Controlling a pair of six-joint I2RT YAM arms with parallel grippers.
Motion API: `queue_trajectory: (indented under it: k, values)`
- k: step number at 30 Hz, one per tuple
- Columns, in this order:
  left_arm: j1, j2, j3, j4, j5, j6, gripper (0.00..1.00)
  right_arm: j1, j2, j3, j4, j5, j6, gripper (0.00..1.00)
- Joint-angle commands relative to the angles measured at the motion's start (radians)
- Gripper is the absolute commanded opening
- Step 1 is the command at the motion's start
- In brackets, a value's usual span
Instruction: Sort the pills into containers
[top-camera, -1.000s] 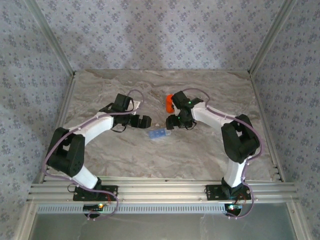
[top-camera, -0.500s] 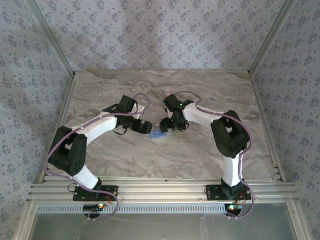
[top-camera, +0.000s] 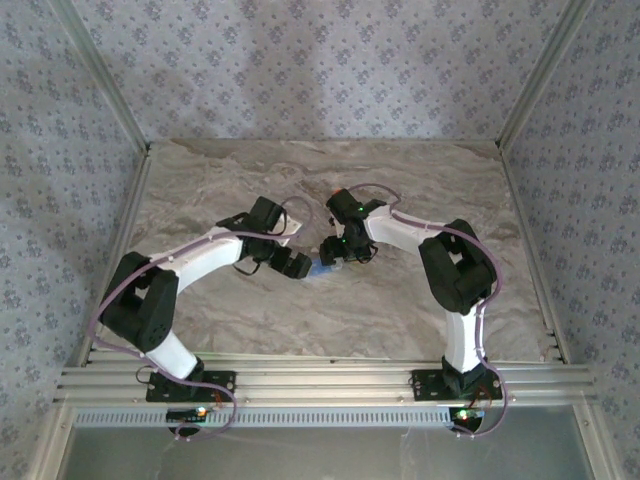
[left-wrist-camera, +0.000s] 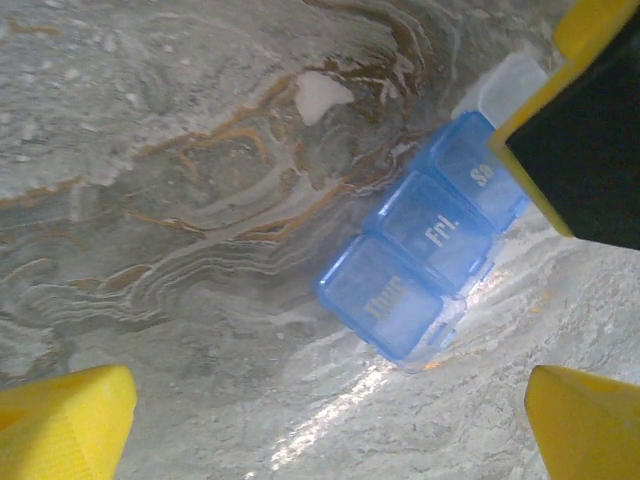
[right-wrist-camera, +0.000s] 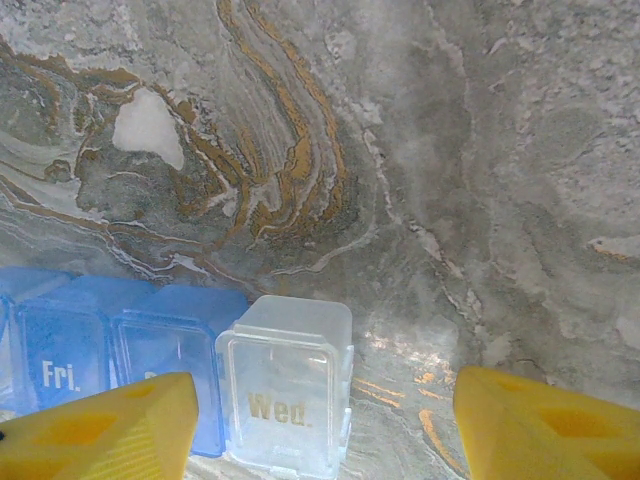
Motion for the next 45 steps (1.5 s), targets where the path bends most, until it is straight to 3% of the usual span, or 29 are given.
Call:
queue_trajectory:
  k: [1,26,45]
  values:
    - [-0.016,0.022,0.017,-0.032,-0.013,0.047,0.99,0.001,0.04,0.007,-0.044,0.006,0.016,0.7]
    - [-0.025,0.129,0.076,-0.037,-0.059,0.069,0.99,0.003,0.066,0.018,-0.061,-0.011,0.007,0.68]
    - [0.026,0.148,0.128,-0.04,-0.074,0.045,0.99,0.002,0.078,0.011,-0.073,-0.01,0.0,0.67]
